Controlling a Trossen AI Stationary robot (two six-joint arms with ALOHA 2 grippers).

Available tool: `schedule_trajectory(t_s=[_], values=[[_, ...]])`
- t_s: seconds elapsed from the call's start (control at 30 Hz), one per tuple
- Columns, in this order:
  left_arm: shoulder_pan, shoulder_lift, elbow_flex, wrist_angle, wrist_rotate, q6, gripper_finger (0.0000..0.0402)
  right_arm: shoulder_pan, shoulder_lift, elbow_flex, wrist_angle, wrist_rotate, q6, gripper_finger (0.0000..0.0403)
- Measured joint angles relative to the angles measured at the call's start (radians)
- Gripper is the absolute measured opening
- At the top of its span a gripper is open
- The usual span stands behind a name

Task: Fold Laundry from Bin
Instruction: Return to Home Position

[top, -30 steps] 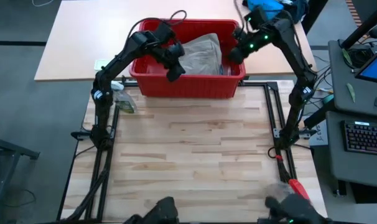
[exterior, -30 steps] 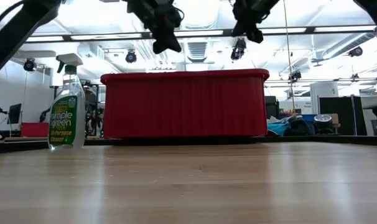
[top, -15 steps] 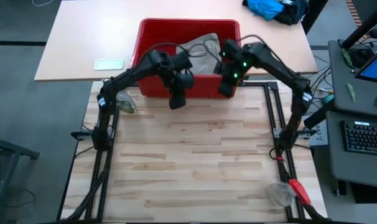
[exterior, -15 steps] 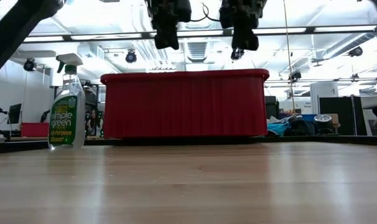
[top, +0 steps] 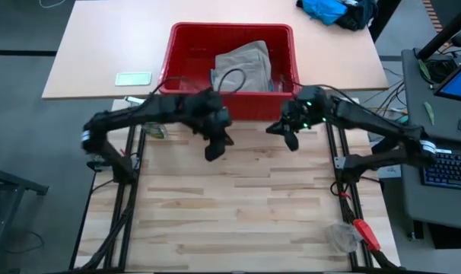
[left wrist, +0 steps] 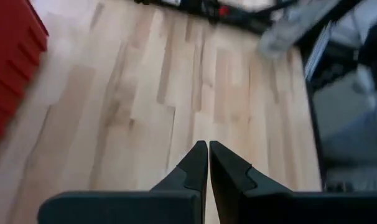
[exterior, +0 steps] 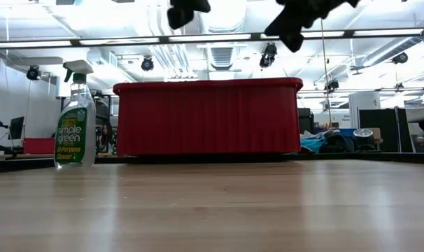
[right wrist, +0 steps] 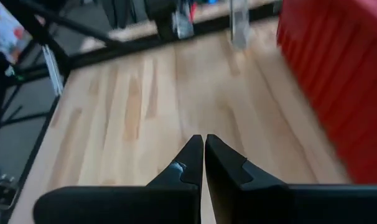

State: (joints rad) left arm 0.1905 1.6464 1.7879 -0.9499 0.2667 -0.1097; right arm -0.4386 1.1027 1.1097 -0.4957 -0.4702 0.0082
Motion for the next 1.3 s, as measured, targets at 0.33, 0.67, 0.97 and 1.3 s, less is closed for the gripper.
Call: schedule_trajectory(t_s=[0.33,0.67,0.97,1.3], values=[[-0.200,-0.322,-0.484,0.243,-0.236,-0.478,0.0000,0.000,-0.118,-0.193,0.119,0.193,0.037,0.0009],[-0.220,-0.370,-0.577,0.260,-0.412,-0.524,0.0000,-0.010,0.050,-0.192,-0.022,0.395,0.312,0.0009],[-0.218,-0.324,-0.580,0.215,-0.418,-0.413,0.0000,-0.041,0.184,-0.190,0.020,0.393,0.423,0.0009],[-0.193,-0.350,-0.595,0.122,-0.391,-0.321,0.0000,-0.042,0.114,-0.189,-0.044,0.365,0.503,0.0009]])
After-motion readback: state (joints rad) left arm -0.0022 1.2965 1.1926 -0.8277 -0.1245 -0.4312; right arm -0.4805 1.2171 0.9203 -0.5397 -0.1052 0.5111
